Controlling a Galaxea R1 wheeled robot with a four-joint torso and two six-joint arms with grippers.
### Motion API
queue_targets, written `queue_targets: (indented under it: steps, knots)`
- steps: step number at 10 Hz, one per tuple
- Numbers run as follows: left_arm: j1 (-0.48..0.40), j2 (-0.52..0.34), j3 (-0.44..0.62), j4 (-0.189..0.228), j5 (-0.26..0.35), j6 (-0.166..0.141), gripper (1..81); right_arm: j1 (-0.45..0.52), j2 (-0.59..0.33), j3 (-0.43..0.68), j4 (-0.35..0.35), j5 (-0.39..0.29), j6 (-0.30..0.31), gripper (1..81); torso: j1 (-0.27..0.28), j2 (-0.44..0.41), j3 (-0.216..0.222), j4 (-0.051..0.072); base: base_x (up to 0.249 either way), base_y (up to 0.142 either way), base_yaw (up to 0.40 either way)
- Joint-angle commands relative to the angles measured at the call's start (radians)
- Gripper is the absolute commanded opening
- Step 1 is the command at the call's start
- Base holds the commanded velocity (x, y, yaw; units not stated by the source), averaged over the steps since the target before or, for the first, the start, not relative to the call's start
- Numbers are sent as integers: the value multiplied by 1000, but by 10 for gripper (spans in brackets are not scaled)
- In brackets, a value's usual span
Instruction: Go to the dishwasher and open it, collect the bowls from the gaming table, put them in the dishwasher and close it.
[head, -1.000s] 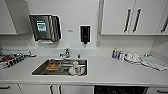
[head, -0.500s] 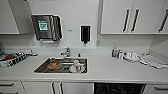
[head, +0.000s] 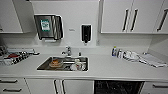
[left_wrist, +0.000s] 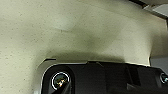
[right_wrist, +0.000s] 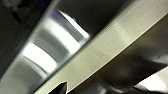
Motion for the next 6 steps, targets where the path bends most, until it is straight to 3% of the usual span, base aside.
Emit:
queue_targets:
  steps: [1, 6]
  knots:
    - [-56, -20, 12, 2, 46, 2, 811, 64, -41, 11, -19, -129, -17, 811, 0, 0, 0, 0, -73, 0, 0]
    - [-56, -21, 12, 0, 48, 2, 811, 31, -24, 8, -19, -121, -19, 811, 0, 0, 0, 0, -73, 0, 0]
